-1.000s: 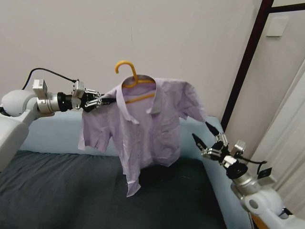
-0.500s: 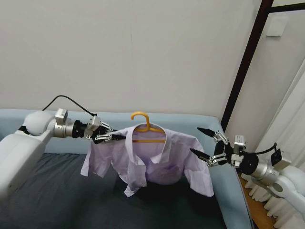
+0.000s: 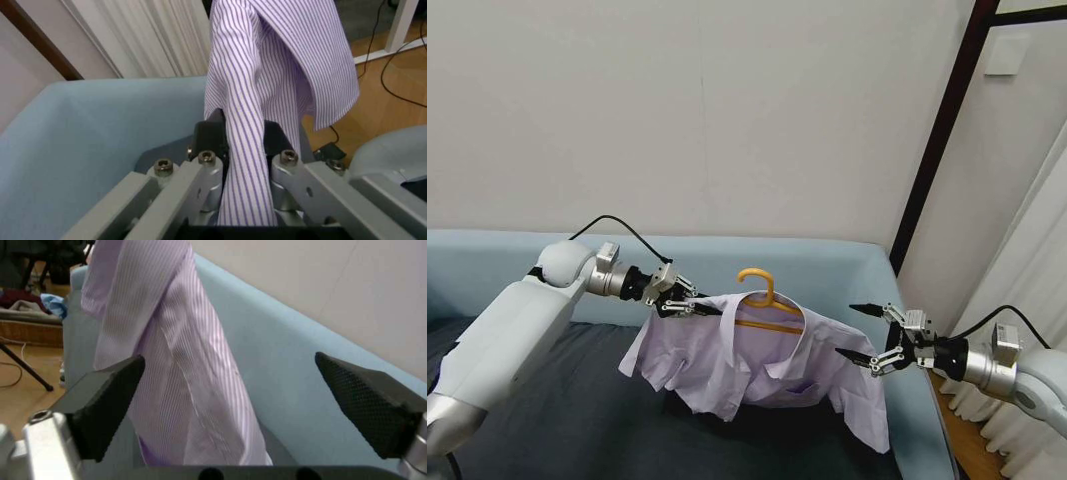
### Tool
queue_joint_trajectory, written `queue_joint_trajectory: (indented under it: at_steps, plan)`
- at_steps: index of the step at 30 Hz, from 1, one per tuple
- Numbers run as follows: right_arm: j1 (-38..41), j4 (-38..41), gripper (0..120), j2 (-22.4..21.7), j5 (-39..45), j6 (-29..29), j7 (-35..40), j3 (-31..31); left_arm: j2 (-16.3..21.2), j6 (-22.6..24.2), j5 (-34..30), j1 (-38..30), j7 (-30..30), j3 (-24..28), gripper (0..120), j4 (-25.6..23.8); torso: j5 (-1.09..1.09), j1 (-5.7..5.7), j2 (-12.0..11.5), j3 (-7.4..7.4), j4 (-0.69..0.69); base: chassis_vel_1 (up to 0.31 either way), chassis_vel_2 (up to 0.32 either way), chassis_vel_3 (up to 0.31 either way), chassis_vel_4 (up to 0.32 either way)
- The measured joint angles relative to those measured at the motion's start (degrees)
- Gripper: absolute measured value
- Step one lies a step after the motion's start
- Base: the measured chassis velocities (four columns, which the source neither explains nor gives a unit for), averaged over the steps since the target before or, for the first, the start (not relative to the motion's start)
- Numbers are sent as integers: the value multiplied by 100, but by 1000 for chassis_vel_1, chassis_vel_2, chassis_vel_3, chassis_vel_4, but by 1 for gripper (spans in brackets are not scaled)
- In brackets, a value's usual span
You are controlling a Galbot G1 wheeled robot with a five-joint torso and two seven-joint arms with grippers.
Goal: Pick up the clothes from the sofa and hang them on the clothes hanger.
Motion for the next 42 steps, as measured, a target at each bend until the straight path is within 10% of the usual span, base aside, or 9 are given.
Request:
queue_joint_trajectory:
  at_steps: [25, 32, 42]
  plan:
    - [292, -569, 8, 518, -300, 168, -922, -205, -309, -9, 68, -222, 197, 249, 7, 341, -2, 0, 0, 0, 4, 0, 0, 0, 0]
    - [298, -590, 7, 542, -269, 203, -1124, -178, -306, -48, 72, -220, 194, 256, 10, 341, -2, 0, 0, 0, 5, 0, 0, 0, 0]
    - [279, -370, 7, 391, 290, 21, -1006, -40, -152, -1056, -969, -214, -163, 274, 46, 420, -3, 0, 0, 0, 5, 0, 0, 0, 0]
